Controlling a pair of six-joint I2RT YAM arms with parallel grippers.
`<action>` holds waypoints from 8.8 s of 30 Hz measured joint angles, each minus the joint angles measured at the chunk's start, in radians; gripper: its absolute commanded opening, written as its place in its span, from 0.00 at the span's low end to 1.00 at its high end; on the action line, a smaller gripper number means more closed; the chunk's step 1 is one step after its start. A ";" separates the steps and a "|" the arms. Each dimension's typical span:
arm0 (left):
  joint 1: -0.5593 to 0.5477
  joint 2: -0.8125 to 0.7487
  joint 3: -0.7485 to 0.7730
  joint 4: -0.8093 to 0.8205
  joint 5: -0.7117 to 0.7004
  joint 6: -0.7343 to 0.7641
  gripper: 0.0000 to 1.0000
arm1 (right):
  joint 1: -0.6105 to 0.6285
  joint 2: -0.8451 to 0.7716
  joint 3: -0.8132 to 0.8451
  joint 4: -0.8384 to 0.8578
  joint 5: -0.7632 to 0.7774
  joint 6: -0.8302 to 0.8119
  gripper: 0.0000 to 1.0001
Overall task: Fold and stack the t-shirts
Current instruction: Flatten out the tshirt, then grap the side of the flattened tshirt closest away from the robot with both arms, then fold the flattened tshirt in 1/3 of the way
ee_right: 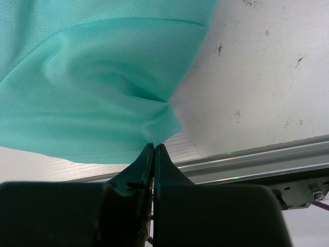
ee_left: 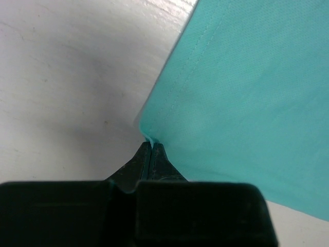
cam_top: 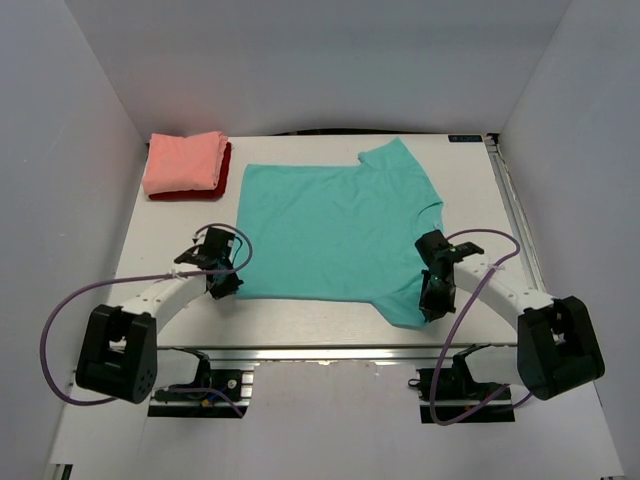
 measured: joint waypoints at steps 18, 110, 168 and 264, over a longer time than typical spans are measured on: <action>-0.058 -0.118 -0.027 -0.069 -0.050 -0.085 0.19 | 0.046 -0.227 0.001 -0.129 -0.040 0.035 0.45; -0.064 -0.215 -0.174 0.022 -0.172 -0.205 0.00 | 0.309 -0.199 -0.167 -0.003 0.197 0.499 0.00; -0.043 0.177 0.299 0.007 -0.353 -0.106 0.00 | 0.072 0.188 0.483 0.031 0.282 0.044 0.00; 0.066 0.391 0.526 0.072 -0.295 0.059 0.55 | -0.013 0.395 0.747 0.231 0.246 -0.181 0.48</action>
